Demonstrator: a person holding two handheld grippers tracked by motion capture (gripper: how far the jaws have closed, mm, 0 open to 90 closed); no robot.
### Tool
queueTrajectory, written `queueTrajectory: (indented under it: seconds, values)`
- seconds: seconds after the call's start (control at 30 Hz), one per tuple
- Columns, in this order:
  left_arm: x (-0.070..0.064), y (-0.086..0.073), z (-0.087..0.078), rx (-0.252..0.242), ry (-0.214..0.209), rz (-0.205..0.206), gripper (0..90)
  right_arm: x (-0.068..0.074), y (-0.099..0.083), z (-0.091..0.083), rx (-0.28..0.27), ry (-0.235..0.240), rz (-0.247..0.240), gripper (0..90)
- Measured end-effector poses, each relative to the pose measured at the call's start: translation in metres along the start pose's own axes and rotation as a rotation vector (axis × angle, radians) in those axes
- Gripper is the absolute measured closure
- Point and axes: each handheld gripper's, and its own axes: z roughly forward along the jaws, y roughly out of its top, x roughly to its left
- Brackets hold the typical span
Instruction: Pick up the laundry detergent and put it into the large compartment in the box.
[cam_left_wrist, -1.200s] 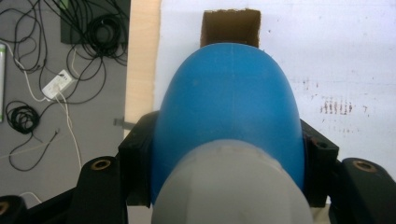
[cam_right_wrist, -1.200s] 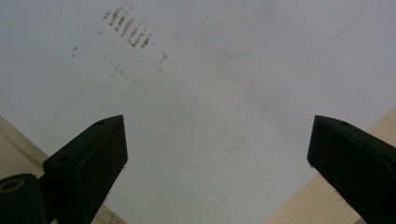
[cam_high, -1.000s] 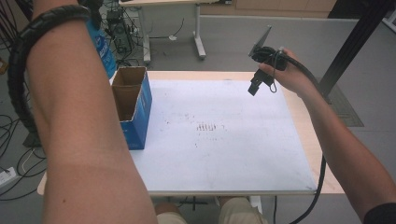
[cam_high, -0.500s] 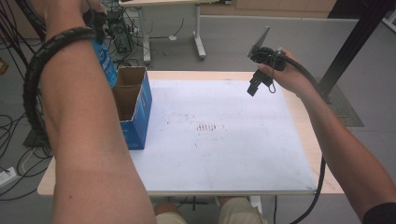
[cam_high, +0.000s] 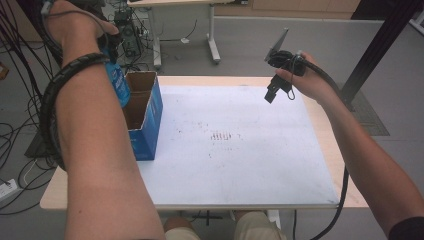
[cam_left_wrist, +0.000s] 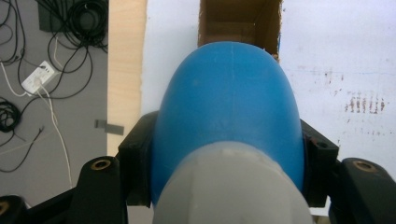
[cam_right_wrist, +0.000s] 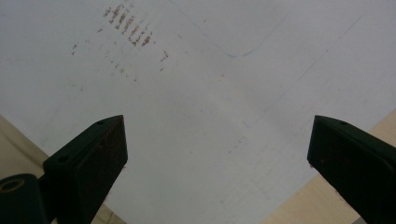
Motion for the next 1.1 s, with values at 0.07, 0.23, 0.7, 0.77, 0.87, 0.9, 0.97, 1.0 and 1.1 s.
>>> queueTrajectory:
  seconds: [0.07,0.23,0.7,0.77,0.87,0.9,0.97,1.0,1.1]
  values:
    - [0.0,0.0,0.004,0.002,-0.003,0.0,37.4,0.0,0.0,0.0,-0.001,0.001,0.002,5.0]
    - [-0.003,0.001,0.018,0.018,0.0,0.007,37.4,0.003,0.001,0.0,0.005,-0.005,-0.001,5.1]
    - [-0.007,-0.001,0.056,0.037,-0.014,0.016,37.4,0.003,0.002,0.002,0.008,-0.005,-0.002,5.0]
    - [-0.007,-0.002,0.061,0.031,-0.019,0.012,37.4,0.004,0.002,0.003,0.01,-0.006,-0.003,5.0]
    - [-0.007,-0.003,0.07,0.036,-0.026,0.013,37.4,0.005,0.004,0.004,0.014,-0.006,-0.003,5.0]
    - [-0.007,-0.004,0.074,0.035,-0.026,0.015,37.4,0.005,0.004,0.004,0.015,-0.006,-0.002,5.0]
    - [-0.008,-0.004,0.081,0.038,-0.023,0.015,37.4,0.005,0.004,0.005,0.016,-0.007,-0.002,5.0]
    - [-0.009,-0.005,0.083,0.039,-0.022,0.016,37.4,0.005,0.004,0.005,0.018,-0.007,0.001,5.0]
    - [-0.01,-0.005,0.094,0.046,-0.023,0.018,37.4,0.005,0.004,0.005,0.019,-0.008,0.003,5.0]
